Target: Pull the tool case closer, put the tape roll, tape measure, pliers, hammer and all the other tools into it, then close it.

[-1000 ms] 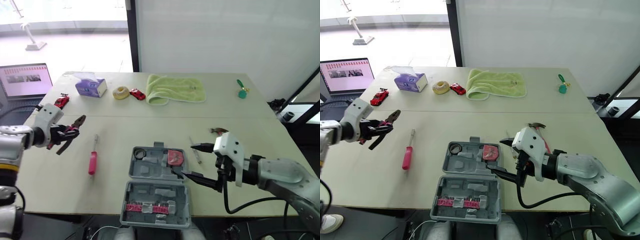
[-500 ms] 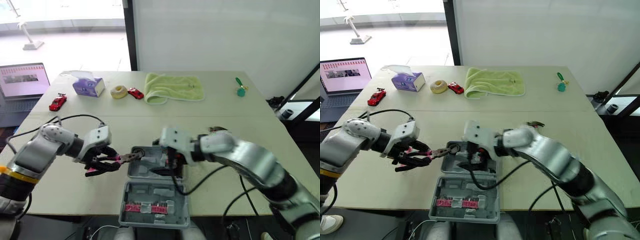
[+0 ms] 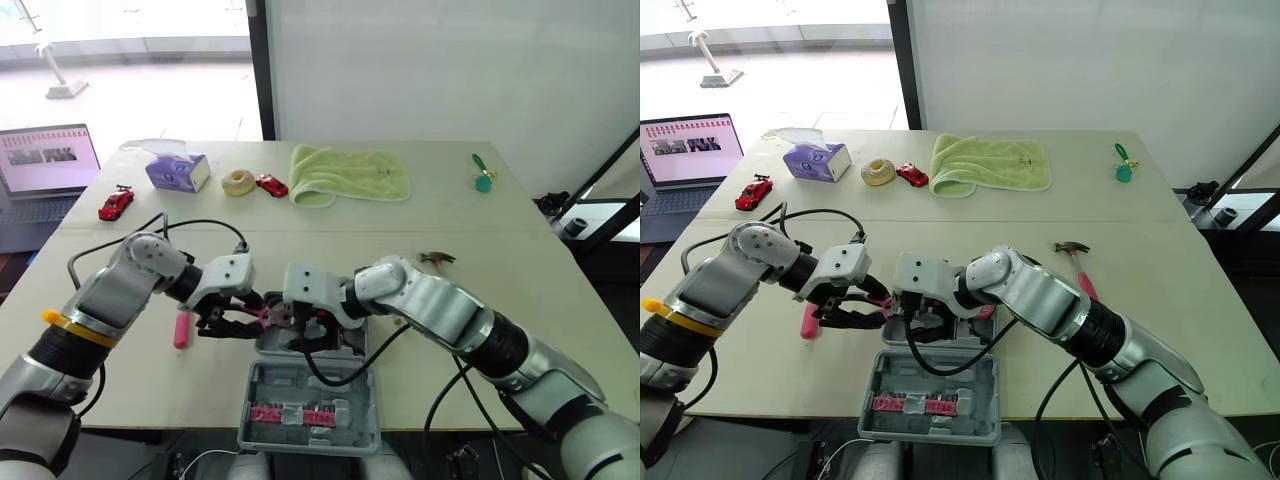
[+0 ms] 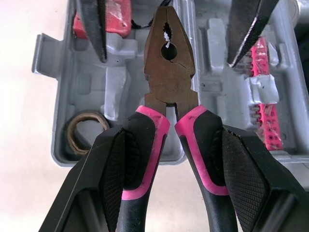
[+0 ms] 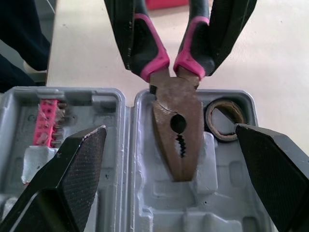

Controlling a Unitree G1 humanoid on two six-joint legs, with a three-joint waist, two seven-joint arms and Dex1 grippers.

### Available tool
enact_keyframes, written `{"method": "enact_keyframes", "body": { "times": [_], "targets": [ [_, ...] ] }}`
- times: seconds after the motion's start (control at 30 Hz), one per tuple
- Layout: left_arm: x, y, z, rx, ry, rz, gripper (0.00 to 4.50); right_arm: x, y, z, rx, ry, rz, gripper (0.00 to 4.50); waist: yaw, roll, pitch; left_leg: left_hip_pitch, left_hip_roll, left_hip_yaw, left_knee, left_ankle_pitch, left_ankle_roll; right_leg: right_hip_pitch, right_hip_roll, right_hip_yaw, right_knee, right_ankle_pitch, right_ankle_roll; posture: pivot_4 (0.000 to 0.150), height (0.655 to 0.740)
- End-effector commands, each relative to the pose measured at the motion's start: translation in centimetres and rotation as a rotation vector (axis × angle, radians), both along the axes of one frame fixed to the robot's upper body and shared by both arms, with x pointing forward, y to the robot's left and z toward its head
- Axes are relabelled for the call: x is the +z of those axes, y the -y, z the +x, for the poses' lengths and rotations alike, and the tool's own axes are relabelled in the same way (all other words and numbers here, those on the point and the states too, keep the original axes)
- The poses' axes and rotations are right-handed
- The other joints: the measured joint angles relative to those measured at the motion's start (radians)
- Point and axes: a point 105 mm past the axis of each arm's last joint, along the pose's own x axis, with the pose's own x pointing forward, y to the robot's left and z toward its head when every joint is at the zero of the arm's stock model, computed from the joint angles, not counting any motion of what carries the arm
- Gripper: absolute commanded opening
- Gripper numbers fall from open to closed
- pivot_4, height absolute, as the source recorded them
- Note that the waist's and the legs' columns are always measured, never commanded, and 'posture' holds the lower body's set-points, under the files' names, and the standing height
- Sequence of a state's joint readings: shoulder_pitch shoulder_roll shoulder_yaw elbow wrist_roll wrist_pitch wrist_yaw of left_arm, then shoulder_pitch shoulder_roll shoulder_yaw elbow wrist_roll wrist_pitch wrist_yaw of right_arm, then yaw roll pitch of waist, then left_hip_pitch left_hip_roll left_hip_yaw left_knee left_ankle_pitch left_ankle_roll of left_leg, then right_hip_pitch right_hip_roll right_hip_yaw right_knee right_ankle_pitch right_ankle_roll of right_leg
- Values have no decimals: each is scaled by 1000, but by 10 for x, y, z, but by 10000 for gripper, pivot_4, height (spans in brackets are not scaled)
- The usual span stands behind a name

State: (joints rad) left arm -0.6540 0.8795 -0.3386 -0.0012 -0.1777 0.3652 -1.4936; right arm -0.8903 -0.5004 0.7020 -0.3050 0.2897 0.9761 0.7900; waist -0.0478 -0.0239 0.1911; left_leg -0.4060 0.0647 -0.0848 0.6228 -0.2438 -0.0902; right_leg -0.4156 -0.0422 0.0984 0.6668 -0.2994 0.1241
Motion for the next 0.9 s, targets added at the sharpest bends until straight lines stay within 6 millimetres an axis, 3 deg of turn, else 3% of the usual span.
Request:
{"method": "enact_keyframes", "body": {
  "times": [0.03,0.07,0.17,0.33,0.37,0.7,0.83,0.87,0.9],
  "targets": [
    [13,7,3,-26,53,-14,23594,10,-6,-1,16,31,23,45000,1,0,0,0,0,0,0,0,0,0,0,0,0,0,0,1500,7400],
    [13,8,3,-29,57,-14,23594,9,-7,-1,17,30,23,45000,1,0,0,0,0,0,0,0,0,0,0,0,0,0,0,1500,7400],
    [14,10,3,-36,61,-18,23594,9,-8,-1,16,28,23,36636,1,0,0,-1,0,0,1,0,0,0,0,0,0,0,0,1500,7400],
    [14,13,1,-49,62,-18,23594,5,-10,0,9,23,19,11590,0,0,0,-1,0,0,1,0,0,0,0,0,0,0,0,1500,7400],
    [13,13,2,-50,64,-15,23594,5,-10,1,9,23,18,9754,0,0,0,-1,0,-1,1,0,0,0,0,0,0,0,0,1500,7400],
    [12,15,6,-22,75,-24,23594,5,-10,1,3,21,19,9889,1,0,0,-1,0,-1,2,0,0,0,0,-1,1,0,0,1500,7400],
    [16,16,6,-11,48,-67,41821,3,-6,5,-16,21,14,9889,0,0,0,-1,0,-1,2,0,0,0,0,-1,1,0,0,1500,7400],
    [18,16,7,-3,57,-75,44844,1,-3,6,-27,20,9,9889,0,0,0,-1,0,-1,2,0,0,0,0,-1,1,0,0,1500,7400],
    [20,13,8,3,61,-79,45000,0,1,6,-36,16,5,9889,1,0,0,-1,0,-1,2,0,0,0,0,-1,1,0,0,1500,7400]
  ]
}}
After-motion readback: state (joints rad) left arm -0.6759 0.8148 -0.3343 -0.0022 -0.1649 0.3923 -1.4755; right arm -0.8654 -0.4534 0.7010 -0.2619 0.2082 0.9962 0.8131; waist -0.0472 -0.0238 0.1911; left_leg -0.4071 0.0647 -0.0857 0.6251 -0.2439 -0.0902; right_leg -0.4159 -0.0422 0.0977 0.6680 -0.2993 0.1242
